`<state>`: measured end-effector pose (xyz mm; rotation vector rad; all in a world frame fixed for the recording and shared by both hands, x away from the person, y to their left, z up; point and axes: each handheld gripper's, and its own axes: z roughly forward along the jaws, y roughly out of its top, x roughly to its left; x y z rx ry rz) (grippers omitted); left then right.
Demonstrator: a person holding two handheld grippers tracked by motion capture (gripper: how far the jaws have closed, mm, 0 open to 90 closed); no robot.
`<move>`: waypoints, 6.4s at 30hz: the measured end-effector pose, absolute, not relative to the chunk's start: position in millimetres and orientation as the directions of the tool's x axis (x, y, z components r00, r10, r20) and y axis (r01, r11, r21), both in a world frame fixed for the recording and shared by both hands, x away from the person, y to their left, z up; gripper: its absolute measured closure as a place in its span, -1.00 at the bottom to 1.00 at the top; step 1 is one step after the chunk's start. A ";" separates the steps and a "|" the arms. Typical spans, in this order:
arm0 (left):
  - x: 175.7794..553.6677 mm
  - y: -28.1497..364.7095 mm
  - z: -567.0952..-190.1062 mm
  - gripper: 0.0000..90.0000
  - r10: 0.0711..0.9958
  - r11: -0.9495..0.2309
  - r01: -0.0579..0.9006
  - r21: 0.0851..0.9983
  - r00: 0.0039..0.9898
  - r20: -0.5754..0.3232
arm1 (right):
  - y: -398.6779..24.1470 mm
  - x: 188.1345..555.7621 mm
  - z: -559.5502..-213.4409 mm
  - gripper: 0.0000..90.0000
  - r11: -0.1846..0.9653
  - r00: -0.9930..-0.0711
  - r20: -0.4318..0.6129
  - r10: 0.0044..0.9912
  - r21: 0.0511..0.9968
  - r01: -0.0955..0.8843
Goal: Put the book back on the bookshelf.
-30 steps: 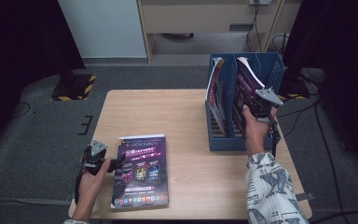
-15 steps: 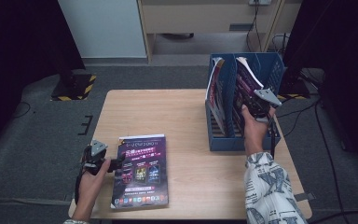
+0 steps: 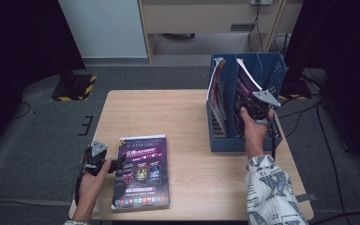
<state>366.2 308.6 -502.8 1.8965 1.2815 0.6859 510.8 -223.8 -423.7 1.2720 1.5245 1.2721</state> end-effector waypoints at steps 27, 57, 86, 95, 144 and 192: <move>366.9 308.1 -503.9 -0.89 0.932 -0.238 0.544 0.805 0.362 0.030 | -227.5 502.2 -417.3 0.83 0.052 -0.197 -0.014 0.980 0.981 0.189; 366.4 308.7 -502.8 -0.89 0.932 -0.236 0.541 0.807 0.362 0.029 | -208.2 503.1 -421.0 0.74 0.107 -0.224 -0.061 0.973 0.974 0.197; 365.5 308.1 -503.0 -0.89 0.932 -0.238 0.543 0.805 0.362 0.032 | -216.8 476.6 -412.6 -0.42 0.032 -0.344 0.059 0.937 0.967 0.254; 366.6 307.2 -504.0 -0.90 0.930 -0.245 0.546 0.802 0.366 0.035 | -217.5 444.7 -413.1 -0.54 0.052 -0.409 0.050 0.911 0.971 0.235; 357.5 308.9 -499.2 -0.86 0.934 -0.222 0.552 0.804 0.357 0.013 | -40.9 374.1 -482.5 -0.51 0.392 -0.836 0.006 0.549 0.881 0.263; 363.2 299.9 -516.3 -0.11 0.907 -0.208 0.608 0.766 0.413 -0.080 | -16.9 389.2 -512.2 -0.58 0.430 -0.850 0.140 0.508 0.814 0.390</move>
